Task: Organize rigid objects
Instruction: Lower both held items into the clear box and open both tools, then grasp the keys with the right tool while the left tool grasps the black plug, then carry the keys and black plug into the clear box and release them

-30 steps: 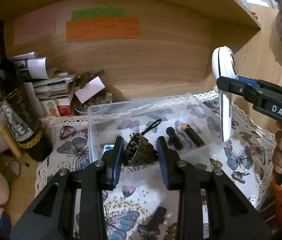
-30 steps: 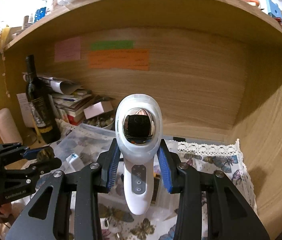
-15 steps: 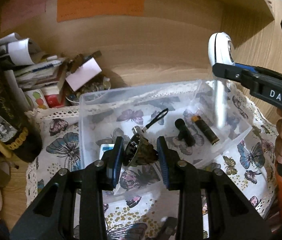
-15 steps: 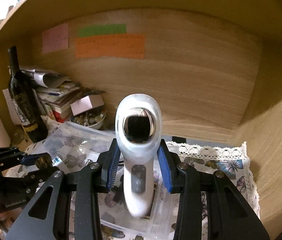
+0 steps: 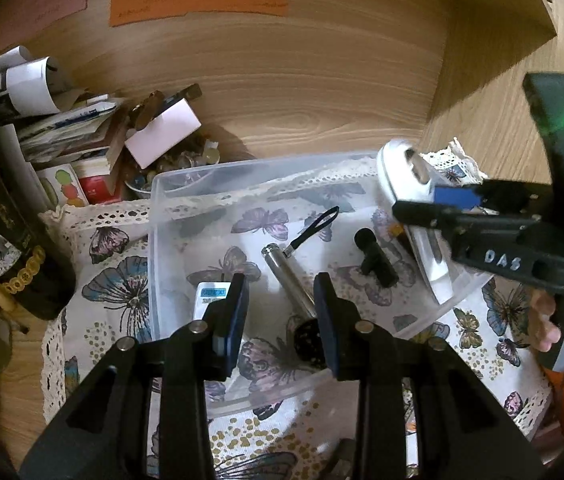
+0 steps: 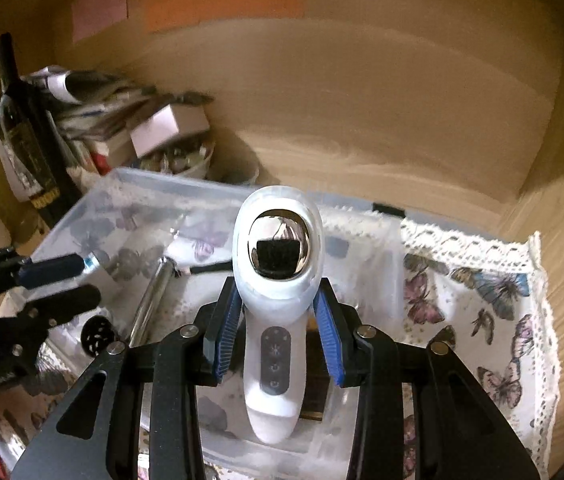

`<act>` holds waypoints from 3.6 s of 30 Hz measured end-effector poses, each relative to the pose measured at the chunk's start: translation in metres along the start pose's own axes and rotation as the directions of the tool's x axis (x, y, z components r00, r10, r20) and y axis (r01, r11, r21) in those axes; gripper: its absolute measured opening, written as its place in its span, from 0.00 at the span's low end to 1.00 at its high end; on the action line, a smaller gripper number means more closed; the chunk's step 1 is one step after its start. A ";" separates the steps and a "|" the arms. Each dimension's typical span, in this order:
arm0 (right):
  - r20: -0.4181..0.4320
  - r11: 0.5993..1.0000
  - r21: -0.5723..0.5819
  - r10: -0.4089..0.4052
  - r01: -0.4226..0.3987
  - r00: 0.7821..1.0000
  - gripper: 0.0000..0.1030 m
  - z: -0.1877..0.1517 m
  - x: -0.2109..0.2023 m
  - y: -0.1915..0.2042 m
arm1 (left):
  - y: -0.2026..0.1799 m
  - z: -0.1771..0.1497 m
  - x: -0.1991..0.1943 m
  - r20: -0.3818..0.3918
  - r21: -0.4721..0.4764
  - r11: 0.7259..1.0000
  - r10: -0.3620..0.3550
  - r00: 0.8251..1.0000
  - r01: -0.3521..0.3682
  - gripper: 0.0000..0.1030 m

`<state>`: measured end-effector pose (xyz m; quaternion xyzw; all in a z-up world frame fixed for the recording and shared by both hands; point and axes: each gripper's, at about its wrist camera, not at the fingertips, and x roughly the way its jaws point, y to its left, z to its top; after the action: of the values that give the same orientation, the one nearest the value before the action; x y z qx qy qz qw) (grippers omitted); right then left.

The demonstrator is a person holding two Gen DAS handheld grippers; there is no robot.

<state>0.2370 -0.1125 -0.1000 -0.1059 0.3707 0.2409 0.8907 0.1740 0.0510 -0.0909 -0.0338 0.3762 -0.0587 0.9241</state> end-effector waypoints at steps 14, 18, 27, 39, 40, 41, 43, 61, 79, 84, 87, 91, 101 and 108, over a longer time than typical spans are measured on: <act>0.046 0.999 -0.030 -0.024 0.025 0.999 0.48 -0.001 -0.024 0.011 | -0.007 0.002 -0.024 0.076 0.007 1.000 0.024 0.997 -0.025 0.60; 0.102 0.999 -0.043 -0.027 0.031 0.994 0.64 -0.002 -0.047 0.017 | -0.011 0.003 -0.039 0.105 0.006 1.000 0.027 0.994 -0.028 0.69; 0.172 0.999 -0.050 0.000 0.009 0.985 0.78 -0.021 -0.089 0.028 | -0.017 -0.007 -0.076 0.167 0.016 0.998 0.057 0.984 -0.060 0.96; 0.097 0.999 -0.043 0.000 0.004 0.995 0.80 -0.073 -0.091 0.034 | 0.001 -0.050 -0.064 0.017 -0.024 0.996 0.087 0.996 -0.086 0.98; 0.083 0.999 -0.038 0.000 0.003 0.997 0.80 -0.077 -0.089 0.033 | 0.002 -0.053 -0.060 -0.004 -0.027 0.996 0.084 0.996 -0.084 0.98; 0.062 0.999 -0.032 0.001 0.001 0.998 0.80 -0.081 -0.084 0.032 | 0.002 -0.058 -0.055 -0.028 -0.028 0.996 0.078 0.997 -0.079 0.98; 0.028 1.000 -0.023 0.005 -0.004 1.000 0.80 -0.089 -0.077 0.030 | 0.001 -0.065 -0.048 -0.058 -0.023 0.997 0.068 0.996 -0.069 0.98; -0.169 0.987 -0.121 0.081 -0.103 0.982 0.80 -0.092 -0.022 0.056 | -0.034 -0.095 -0.020 -0.182 0.149 0.988 -0.024 0.983 0.052 0.63; -0.193 0.984 -0.125 0.098 -0.123 0.976 0.78 -0.085 0.000 0.070 | -0.013 -0.090 -0.030 -0.109 0.039 0.997 -0.063 0.992 0.068 0.25; -0.166 0.985 -0.127 0.093 -0.114 0.982 0.59 -0.086 -0.004 0.073 | -0.010 -0.090 -0.031 -0.098 0.027 0.997 -0.065 0.993 0.068 0.25; -0.158 0.986 -0.127 0.089 -0.110 0.983 0.56 -0.087 -0.006 0.073 | -0.008 -0.090 -0.033 -0.089 0.020 0.997 -0.066 0.994 0.068 0.25; -0.145 0.987 -0.125 0.085 -0.104 0.986 0.56 -0.087 -0.008 0.073 | -0.007 -0.090 -0.036 -0.078 0.013 0.998 -0.059 0.995 0.060 0.25; -0.060 0.992 -0.090 0.086 -0.091 0.995 0.56 -0.088 -0.045 0.058 | -0.003 -0.086 -0.045 -0.053 -0.003 1.000 -0.022 0.998 0.022 0.25; 0.046 0.995 -0.065 0.073 -0.070 0.996 0.56 -0.082 -0.082 0.043 | -0.007 -0.075 -0.064 0.003 0.006 1.000 0.001 1.000 -0.001 0.25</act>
<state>0.1153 -0.1344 -0.0995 -0.1146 0.3448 0.2868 0.8864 0.0760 0.0511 -0.0996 -0.0310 0.3745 -0.0591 0.9248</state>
